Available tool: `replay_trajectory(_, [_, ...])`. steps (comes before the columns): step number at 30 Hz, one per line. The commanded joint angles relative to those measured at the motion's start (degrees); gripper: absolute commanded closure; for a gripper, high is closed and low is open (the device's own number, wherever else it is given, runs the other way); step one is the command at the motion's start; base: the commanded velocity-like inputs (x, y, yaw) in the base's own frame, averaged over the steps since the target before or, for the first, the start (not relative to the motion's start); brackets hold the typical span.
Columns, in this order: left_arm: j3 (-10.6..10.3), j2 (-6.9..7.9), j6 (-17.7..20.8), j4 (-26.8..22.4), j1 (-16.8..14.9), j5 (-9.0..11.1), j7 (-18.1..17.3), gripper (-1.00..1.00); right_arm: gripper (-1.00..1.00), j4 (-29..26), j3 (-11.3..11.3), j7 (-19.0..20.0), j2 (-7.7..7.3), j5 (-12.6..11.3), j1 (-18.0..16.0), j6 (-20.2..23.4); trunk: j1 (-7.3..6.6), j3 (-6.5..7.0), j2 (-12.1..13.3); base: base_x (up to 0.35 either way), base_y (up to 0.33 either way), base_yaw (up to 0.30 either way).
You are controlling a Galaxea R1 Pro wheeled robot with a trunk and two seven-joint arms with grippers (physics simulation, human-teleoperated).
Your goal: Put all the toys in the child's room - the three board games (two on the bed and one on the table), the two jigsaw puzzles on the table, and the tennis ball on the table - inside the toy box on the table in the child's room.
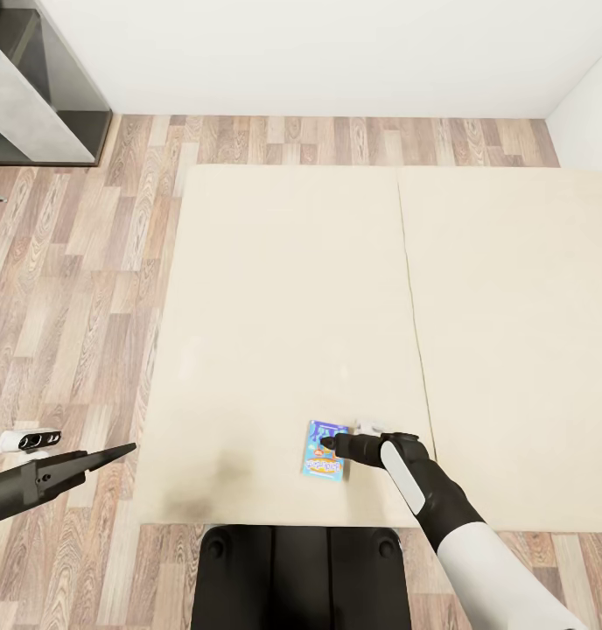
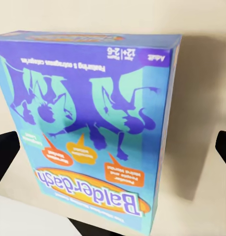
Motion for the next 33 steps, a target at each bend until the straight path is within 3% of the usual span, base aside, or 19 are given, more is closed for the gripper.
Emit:
replay_trajectory(1, [0.0, 0.04, 0.6, 0.0, 0.0, 0.0, -0.2, -1.00, -1.00, 0.0, 0.0, 0.2, 0.00, 0.3, 0.0, 0.3, 0.03, -0.06, -0.1, 0.000, 0.000, 0.000])
replay_trajectory(33, [0.1, 0.07, 0.6, 0.0, 0.0, 0.0, -0.2, -1.00, -1.00, -0.1, -0.1, 0.1, 0.02, 0.3, 0.0, 0.6, 0.03, -0.06, -0.1, 0.000, 0.082, 0.000])
